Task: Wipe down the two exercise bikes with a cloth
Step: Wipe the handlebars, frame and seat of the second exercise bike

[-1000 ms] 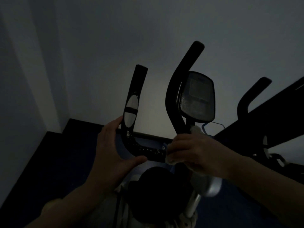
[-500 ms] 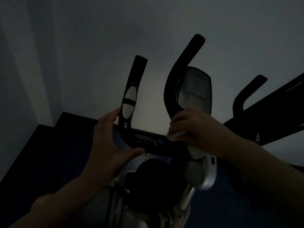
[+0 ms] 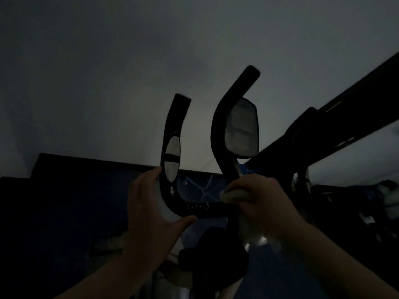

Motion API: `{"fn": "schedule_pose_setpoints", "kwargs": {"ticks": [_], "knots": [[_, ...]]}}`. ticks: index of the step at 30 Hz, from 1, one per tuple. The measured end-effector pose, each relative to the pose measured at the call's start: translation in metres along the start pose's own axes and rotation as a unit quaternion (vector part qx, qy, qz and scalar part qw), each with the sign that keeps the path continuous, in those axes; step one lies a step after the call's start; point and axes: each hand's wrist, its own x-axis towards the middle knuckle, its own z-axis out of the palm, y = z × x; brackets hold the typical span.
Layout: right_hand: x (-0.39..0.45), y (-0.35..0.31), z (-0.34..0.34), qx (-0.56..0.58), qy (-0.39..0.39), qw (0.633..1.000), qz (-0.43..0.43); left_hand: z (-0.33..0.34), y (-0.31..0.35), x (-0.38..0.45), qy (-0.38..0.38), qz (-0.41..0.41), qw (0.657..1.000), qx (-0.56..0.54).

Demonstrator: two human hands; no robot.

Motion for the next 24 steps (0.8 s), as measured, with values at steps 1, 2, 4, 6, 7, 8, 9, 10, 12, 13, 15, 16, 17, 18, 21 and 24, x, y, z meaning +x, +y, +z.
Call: {"fn": "schedule_pose_setpoints", "kwargs": {"ticks": [1, 2, 4, 6, 7, 8, 9, 10, 12, 13, 15, 16, 17, 18, 21, 24], "knots": [[-0.004, -0.002, 0.008, -0.03, 0.055, 0.998, 0.002, 0.001, 0.0, 0.0, 0.001, -0.001, 1.0, 0.0], [-0.01, -0.006, 0.019, -0.058, 0.088, 0.994, 0.001, 0.001, 0.0, -0.001, 0.0, -0.002, 1.0, 0.002], [-0.024, -0.012, 0.041, -0.07, 0.112, 0.991, 0.006, 0.001, 0.0, -0.001, -0.008, -0.01, 1.0, 0.004], [-0.031, -0.019, 0.05, -0.016, 0.133, 0.989, 0.064, 0.0, -0.001, -0.001, -0.017, -0.017, 1.0, 0.009], [-0.033, -0.023, 0.05, 0.016, 0.146, 0.984, 0.101, 0.0, -0.001, -0.001, -0.019, -0.017, 1.0, 0.007], [-0.033, -0.027, 0.05, 0.048, 0.16, 0.976, 0.139, 0.0, -0.002, 0.0, -0.021, -0.013, 1.0, 0.005], [-0.032, -0.03, 0.05, 0.077, 0.17, 0.967, 0.175, 0.001, -0.002, 0.0, -0.02, -0.004, 1.0, 0.003], [-0.03, -0.033, 0.05, 0.097, 0.178, 0.958, 0.201, 0.001, -0.003, 0.0, -0.019, 0.006, 1.0, 0.001], [-0.024, -0.038, 0.051, 0.116, 0.189, 0.953, 0.208, 0.003, -0.002, -0.001, -0.013, 0.004, 1.0, -0.006], [-0.021, -0.039, 0.051, 0.13, 0.194, 0.952, 0.2, 0.003, -0.002, -0.002, -0.012, -0.007, 1.0, -0.016], [-0.013, -0.041, 0.053, 0.191, 0.185, 0.945, 0.19, 0.003, -0.003, -0.002, -0.012, -0.01, 1.0, -0.02], [-0.01, -0.04, 0.052, 0.229, 0.183, 0.937, 0.189, 0.003, -0.004, -0.003, -0.01, -0.005, 1.0, -0.009], [-0.008, -0.038, 0.049, 0.257, 0.197, 0.927, 0.188, 0.002, -0.004, -0.002, -0.009, -0.005, 1.0, 0.001], [-0.008, -0.03, 0.044, 0.265, 0.223, 0.922, 0.172, 0.001, -0.003, -0.002, -0.01, -0.011, 1.0, 0.007], [-0.013, 0.008, 0.017, 0.183, 0.202, 0.962, -0.001, -0.002, 0.002, -0.001, -0.007, -0.016, 0.999, 0.029], [-0.012, 0.034, 0.005, 0.055, 0.033, 0.977, -0.202, -0.004, 0.003, -0.002, -0.019, -0.029, 0.999, 0.029]]}}
